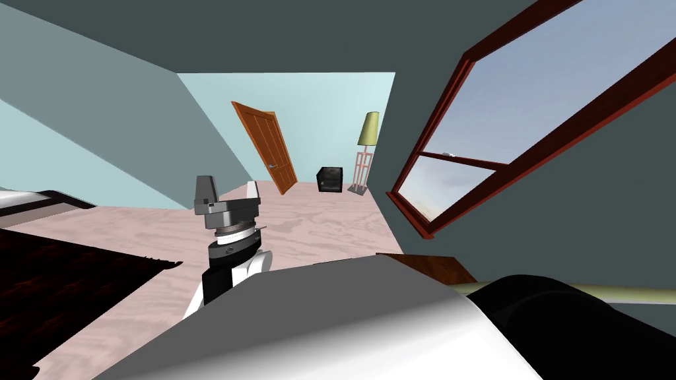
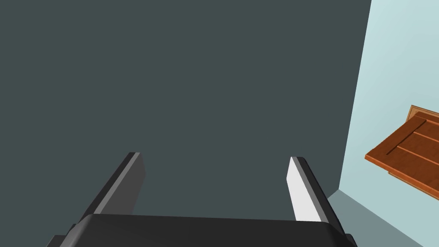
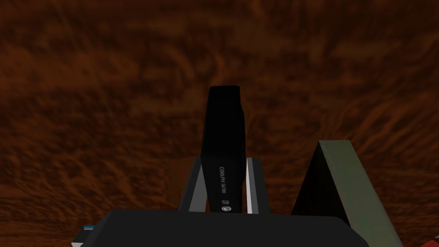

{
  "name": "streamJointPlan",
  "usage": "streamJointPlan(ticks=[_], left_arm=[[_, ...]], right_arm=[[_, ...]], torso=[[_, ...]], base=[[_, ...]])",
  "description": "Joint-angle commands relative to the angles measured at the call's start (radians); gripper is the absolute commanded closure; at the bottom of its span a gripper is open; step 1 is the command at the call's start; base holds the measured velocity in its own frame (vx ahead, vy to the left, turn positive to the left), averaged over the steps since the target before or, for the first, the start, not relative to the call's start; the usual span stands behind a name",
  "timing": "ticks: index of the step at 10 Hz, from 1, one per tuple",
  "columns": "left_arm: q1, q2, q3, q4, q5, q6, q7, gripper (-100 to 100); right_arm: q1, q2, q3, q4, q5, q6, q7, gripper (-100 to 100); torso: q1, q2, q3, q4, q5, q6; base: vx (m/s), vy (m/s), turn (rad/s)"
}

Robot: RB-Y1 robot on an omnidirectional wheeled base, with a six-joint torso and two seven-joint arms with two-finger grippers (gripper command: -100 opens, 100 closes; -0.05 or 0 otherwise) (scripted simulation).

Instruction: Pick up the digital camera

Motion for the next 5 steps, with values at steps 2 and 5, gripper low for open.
streamJointPlan(ticks=[2, 5], left_arm=[[0.000, 0.000, 0.000, 0.000, 0.000, 0.000, 0.000, 0], [0.000, 0.000, 0.000, 0.000, 0.000, 0.000, 0.000, 0]], right_arm=[[0.028, -0.013, -0.013, -0.048, -0.024, 0.032, 0.015, 100], [0.032, -0.018, -0.016, -0.054, -0.032, 0.037, 0.020, 0]], torso=[[0.002, -0.001, 0.000, 0.000, 0.000, 0.000], [0.001, 0.000, 0.000, 0.000, 0.000, 0.000]], base=[[0.028, 0.045, -0.016], [0.009, 0.020, -0.003]])
